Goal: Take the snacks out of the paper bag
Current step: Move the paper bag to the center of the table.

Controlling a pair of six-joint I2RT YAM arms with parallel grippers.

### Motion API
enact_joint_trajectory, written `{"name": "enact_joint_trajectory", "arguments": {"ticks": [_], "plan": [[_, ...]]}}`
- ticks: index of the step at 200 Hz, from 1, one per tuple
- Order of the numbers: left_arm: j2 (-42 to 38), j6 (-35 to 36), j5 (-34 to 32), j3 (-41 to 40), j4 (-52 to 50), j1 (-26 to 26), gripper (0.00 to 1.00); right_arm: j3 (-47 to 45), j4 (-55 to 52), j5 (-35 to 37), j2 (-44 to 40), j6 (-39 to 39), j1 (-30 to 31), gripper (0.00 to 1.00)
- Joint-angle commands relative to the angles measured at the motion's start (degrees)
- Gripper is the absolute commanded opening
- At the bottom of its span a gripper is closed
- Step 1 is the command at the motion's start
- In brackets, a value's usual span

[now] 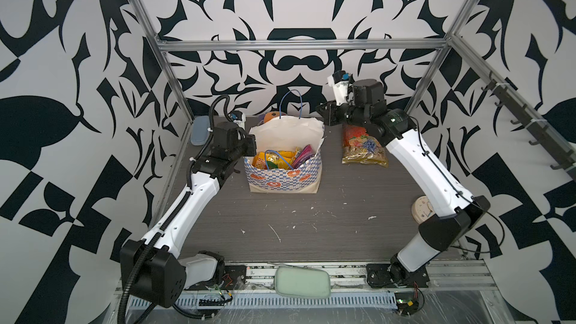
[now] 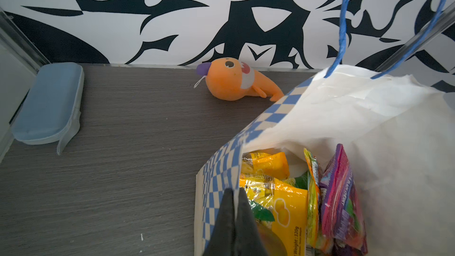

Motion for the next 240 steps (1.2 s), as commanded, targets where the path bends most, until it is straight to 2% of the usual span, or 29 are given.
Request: {"name": "enact_joint_trajectory", "arguments": {"ticks": [1, 28, 67, 116, 159, 178, 189, 216, 240], "plan": [[-4.08, 2.66, 2.89, -2.10, 7.80, -0.32, 0.00, -3.51, 0.56, -4.49, 1.69, -2.47, 1.85, 0.10], [-6.85, 3.84, 4.91, -5.30, 12.41, -1.13, 0.00, -3.82, -3.85, -4.64, 4.01, -6.07, 6.28, 0.09], [-8.86, 4.99, 3.31, -8.51, 14.39, -2.55, 0.00, -12.92, -1.16, -3.69, 2.90, -6.76, 10.53, 0.08], [-12.23, 4.51, 0.61, -11.21, 17.56, -3.59, 0.00, -16.87, -8.88, 0.60, 2.23, -12.64, 17.18, 0.06], [-16.28, 6.78, 5.89, -14.58, 18.17, -5.55, 0.00, -22.78, -8.71, 4.81, 0.28, -7.81, 19.20, 0.05], [-19.04, 7.88, 6.15, -17.69, 19.08, -7.14, 0.00, -24.26, -8.43, 12.73, -0.42, -4.59, 19.53, 0.05], [-20.32, 8.59, 6.71, -18.91, 19.12, -7.70, 0.00, -25.13, -5.98, 16.60, -1.42, -2.66, 19.50, 0.06], [-22.84, 11.29, 7.47, -22.20, 20.97, -9.37, 0.00, -25.26, 1.92, 20.56, -3.67, 2.70, 19.52, 0.09], [-24.49, 11.95, 3.88, -24.65, 23.06, -10.44, 0.00, -25.43, 7.10, 25.26, -5.22, 5.22, 19.54, 0.13]]}}
